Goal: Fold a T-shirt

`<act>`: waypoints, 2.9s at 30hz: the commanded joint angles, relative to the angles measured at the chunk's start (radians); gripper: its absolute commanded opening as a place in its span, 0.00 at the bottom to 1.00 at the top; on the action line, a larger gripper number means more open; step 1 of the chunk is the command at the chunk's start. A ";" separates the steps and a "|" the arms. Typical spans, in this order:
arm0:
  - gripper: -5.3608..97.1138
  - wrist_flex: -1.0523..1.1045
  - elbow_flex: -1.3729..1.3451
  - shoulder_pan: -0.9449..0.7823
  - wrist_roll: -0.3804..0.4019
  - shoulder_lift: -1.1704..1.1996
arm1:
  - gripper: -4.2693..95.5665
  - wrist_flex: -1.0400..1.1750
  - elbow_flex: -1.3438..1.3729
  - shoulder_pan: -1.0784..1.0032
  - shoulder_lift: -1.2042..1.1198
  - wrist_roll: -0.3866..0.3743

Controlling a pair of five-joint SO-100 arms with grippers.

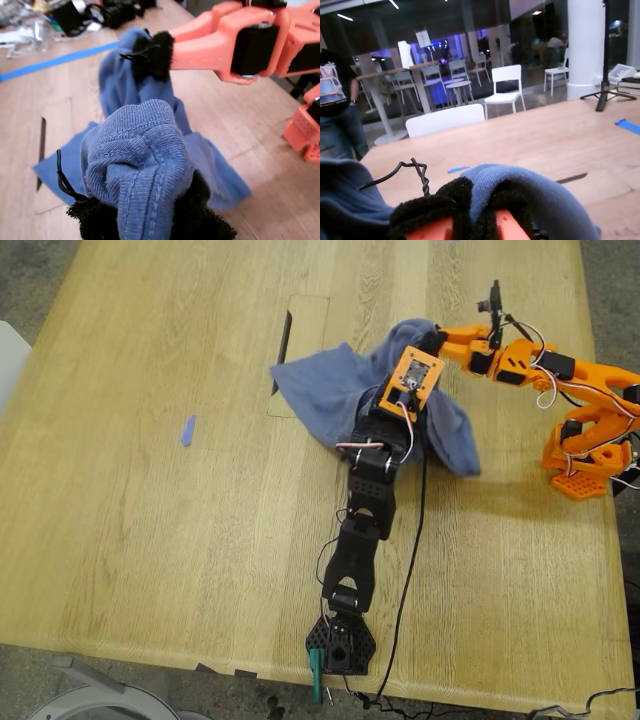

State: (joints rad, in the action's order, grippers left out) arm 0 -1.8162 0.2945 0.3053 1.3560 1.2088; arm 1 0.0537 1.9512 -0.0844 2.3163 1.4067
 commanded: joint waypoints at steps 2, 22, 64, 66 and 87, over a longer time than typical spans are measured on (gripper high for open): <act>0.05 0.025 0.038 -0.035 -0.009 0.210 | 0.05 -0.041 -0.067 0.025 0.060 0.012; 0.05 0.167 0.041 -0.041 -0.025 0.396 | 0.05 -0.097 -0.213 0.150 0.115 0.048; 0.05 0.374 0.043 0.221 0.117 0.566 | 0.04 0.327 -0.726 0.413 0.098 0.064; 0.05 0.365 0.040 0.239 0.120 0.583 | 0.04 0.385 -0.762 0.426 0.098 0.066; 0.05 0.281 -0.025 0.712 0.012 0.584 | 0.06 0.520 -0.885 0.537 0.095 0.140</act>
State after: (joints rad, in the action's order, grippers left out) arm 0 -1.5616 0.2730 0.9633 1.3821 1.7411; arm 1 0.6044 1.1244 0.4510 2.4022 1.5340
